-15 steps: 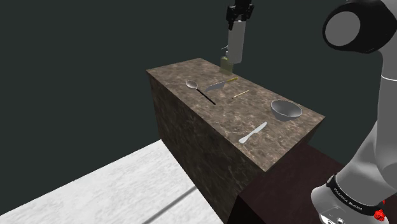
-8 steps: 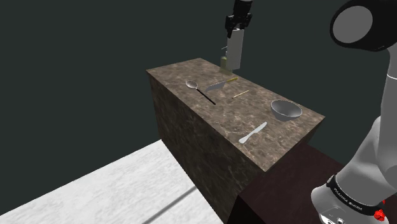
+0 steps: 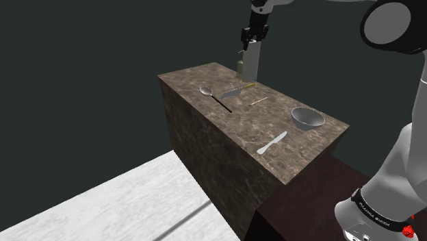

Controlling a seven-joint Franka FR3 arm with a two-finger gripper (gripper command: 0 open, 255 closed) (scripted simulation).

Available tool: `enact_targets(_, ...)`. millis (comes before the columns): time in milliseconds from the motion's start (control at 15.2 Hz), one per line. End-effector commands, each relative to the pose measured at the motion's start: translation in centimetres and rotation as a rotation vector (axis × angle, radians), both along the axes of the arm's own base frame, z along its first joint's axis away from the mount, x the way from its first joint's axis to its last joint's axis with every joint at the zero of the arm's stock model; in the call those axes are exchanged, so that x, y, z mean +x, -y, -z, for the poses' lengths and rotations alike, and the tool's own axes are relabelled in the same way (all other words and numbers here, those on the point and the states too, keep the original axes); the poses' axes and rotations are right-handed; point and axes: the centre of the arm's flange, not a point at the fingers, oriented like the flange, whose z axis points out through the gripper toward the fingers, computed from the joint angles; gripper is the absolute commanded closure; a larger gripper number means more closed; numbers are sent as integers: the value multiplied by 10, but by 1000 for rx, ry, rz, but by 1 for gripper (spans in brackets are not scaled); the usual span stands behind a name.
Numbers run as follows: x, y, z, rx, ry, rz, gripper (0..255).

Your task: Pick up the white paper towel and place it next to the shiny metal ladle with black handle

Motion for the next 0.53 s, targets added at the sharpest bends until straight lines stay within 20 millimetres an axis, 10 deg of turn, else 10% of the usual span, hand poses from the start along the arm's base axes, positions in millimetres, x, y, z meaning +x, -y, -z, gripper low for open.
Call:
enact_targets(0, -1, 0, 11, 0, 1, 0, 255)
enact_targets(462, -1, 0, 48, 0, 1, 0, 255)
